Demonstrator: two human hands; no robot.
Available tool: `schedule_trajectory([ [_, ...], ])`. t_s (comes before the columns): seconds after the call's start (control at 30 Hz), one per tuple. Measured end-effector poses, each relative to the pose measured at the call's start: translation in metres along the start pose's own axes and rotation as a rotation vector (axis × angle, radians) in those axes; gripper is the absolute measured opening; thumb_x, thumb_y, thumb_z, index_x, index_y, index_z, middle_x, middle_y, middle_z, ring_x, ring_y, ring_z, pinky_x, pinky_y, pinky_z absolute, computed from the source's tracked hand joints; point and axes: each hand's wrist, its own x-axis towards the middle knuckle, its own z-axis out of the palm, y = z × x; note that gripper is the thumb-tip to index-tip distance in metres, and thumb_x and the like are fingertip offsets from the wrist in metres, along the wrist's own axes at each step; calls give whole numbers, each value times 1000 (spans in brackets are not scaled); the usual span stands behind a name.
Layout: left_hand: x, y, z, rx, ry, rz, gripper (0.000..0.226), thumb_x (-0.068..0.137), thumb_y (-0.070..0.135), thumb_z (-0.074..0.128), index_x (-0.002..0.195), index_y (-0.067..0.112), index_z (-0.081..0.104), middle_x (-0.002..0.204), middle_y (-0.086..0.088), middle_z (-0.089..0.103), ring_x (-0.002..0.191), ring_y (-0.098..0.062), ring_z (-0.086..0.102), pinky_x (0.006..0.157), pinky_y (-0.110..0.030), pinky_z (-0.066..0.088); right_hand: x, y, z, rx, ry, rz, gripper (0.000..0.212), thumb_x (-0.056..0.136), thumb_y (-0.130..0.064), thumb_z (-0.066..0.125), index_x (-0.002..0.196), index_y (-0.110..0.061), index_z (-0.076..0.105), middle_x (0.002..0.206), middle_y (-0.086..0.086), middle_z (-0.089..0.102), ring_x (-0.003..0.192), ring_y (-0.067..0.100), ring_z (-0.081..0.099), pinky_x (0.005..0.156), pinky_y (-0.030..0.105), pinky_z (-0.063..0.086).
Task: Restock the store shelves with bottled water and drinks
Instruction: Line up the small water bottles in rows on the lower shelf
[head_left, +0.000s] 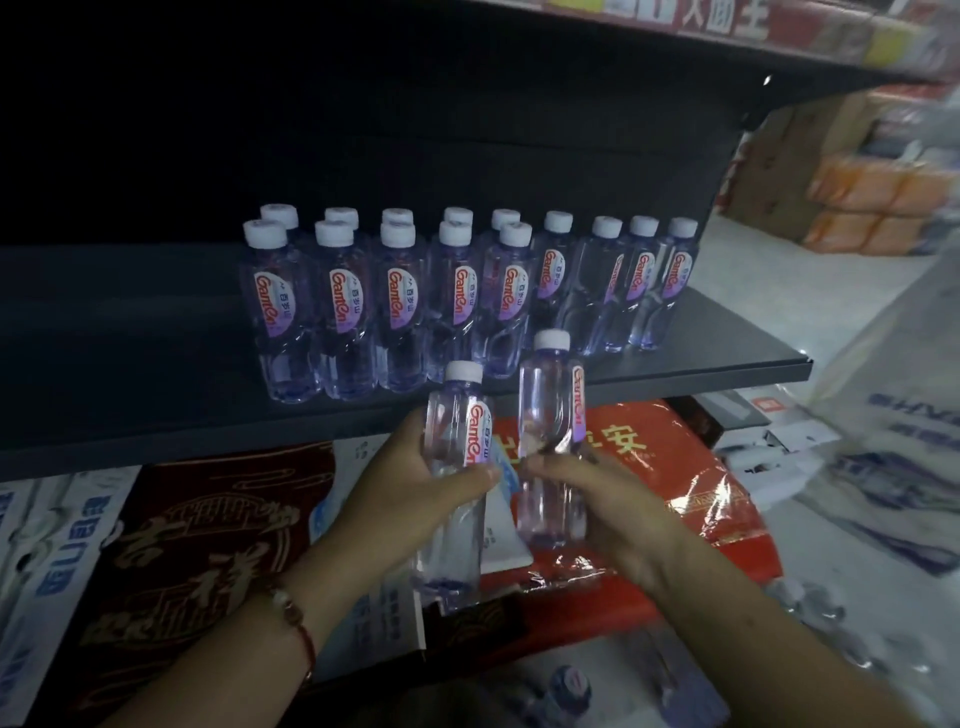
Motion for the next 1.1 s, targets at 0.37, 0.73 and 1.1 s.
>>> schedule_trajectory([
  [0.37,29,19,-5,5,83,208,58,78,34,83,125,45,52,104,29,67,94,9,65,76,-19,46,83,-77,-31,-411,158,-383,40,76,-11,83,110,1,66,102,20,73,94,36,72,91,50,57],
  [0.73,54,11,-2,-21,111,193,64,76,32,83,129,48,50,100,29,66,91,12,63,74,-19,45,129,-76,-31,-475,311,-434,38,85,-16,78,117,-14,59,98,-3,69,93,22,70,92,46,57],
  [1.1,63,16,-2,-63,184,154,63,75,39,82,128,50,48,103,27,63,94,9,61,83,-30,54,139,-56,-15,-727,526,-462,50,81,-21,80,124,-20,53,113,-3,68,100,18,65,85,34,53],
])
